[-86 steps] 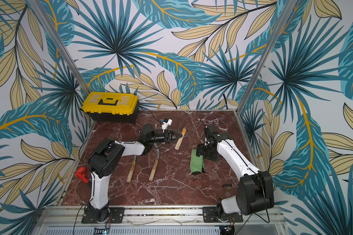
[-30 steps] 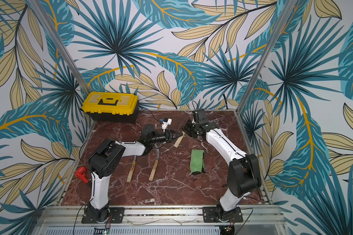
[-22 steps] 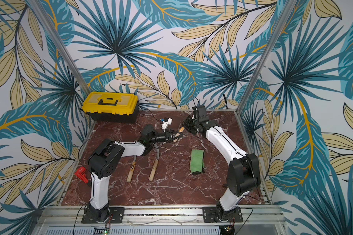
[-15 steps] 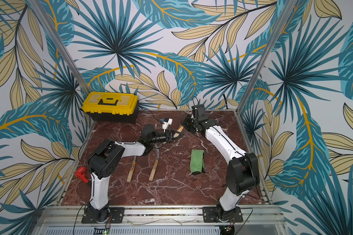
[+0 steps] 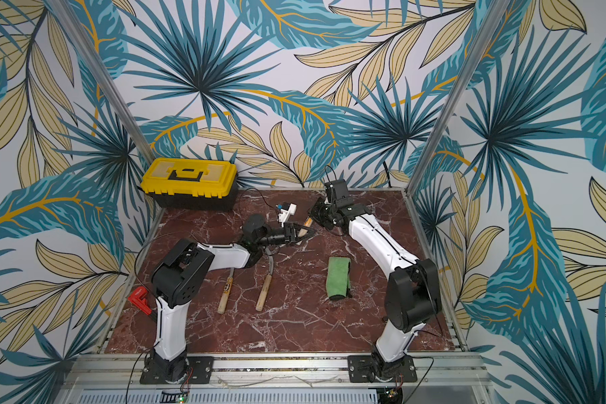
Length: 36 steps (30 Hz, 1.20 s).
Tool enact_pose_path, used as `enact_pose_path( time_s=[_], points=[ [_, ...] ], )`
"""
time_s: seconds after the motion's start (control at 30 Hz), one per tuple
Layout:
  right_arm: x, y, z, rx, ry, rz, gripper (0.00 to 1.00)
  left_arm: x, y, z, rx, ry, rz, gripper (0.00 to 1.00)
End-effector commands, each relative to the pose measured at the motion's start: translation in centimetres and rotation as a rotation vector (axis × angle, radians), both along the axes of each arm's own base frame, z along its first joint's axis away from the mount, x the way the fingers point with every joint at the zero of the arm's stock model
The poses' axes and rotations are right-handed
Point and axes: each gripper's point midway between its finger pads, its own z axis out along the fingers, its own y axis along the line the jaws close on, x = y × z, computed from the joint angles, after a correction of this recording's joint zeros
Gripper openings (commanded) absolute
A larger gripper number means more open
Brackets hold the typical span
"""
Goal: Wipe small sickles with rags
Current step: Adjust the small sickle.
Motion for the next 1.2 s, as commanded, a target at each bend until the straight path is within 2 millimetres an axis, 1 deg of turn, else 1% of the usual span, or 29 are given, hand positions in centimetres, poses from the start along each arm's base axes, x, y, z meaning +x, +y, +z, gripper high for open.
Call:
enact_pose_path(
  time_s=[0.0, 0.17, 0.2, 0.27, 0.43, 0.5, 0.57, 0.6, 0.7, 0.77, 0.9, 1.0, 1.07, 1.13, 1.17],
  points=[
    [-0.8, -0.1, 0.6, -0.027, -0.007, 0.016, 0.14, 0.0, 0.2, 2.2, -0.031, -0.052, 0.003, 0.33],
    [-0.9, 0.2, 0.7, -0.02, -0.014, 0.017, 0.14, 0.1, 0.0, 2.1, -0.032, -0.048, -0.003, 0.32],
    [-0.8, 0.4, 0.7, -0.015, -0.015, 0.02, 0.14, 0.1, 0.0, 2.0, -0.031, -0.046, -0.003, 0.3],
    [-0.7, 0.8, 0.8, -0.009, -0.018, 0.024, 0.14, 0.0, -0.1, 1.9, -0.03, -0.042, -0.008, 0.25],
    [-0.6, 1.9, 0.6, -0.008, -0.013, 0.047, 0.14, 0.1, 0.0, 1.7, -0.027, -0.038, -0.003, 0.0],
    [-0.7, 2.0, 0.5, -0.01, -0.011, 0.05, 0.14, 0.2, 0.1, 1.6, -0.026, -0.039, 0.002, 0.0],
    [-1.0, 2.0, 0.4, -0.014, -0.01, 0.05, 0.17, 0.4, 0.2, 1.5, -0.025, -0.042, 0.015, 0.0],
    [-1.1, 1.8, 0.4, -0.018, -0.012, 0.049, 0.22, 0.5, 0.4, 1.5, -0.023, -0.045, 0.029, 0.0],
    [-1.9, 1.1, 1.0, -0.055, -0.021, 0.063, 0.45, 1.1, 1.3, 1.5, -0.02, -0.055, 0.087, 0.0],
    [-2.7, 0.1, 1.4, -0.103, -0.021, 0.069, 0.52, 1.7, 2.1, 1.5, -0.026, -0.053, 0.132, 0.0],
    [-4.8, -2.0, 1.7, -0.19, 0.007, 0.115, 0.61, 2.6, 3.7, 1.4, -0.055, -0.04, 0.205, 0.0],
    [-6.7, -3.9, 1.1, -0.285, 0.059, 0.144, 0.66, 2.8, 4.2, 0.9, -0.06, -0.029, 0.236, 0.0],
    [-7.9, -4.9, 0.0, -0.346, 0.102, 0.165, 0.68, 2.7, 4.4, 0.6, -0.063, -0.02, 0.248, 0.0],
    [-9.1, -5.8, -1.5, -0.383, 0.159, 0.179, 0.7, 2.7, 4.6, 0.4, -0.069, -0.012, 0.259, 0.0],
    [-9.8, -6.3, -2.6, -0.398, 0.196, 0.184, 0.7, 2.6, 4.8, 0.3, -0.073, -0.009, 0.264, 0.0]
  ],
)
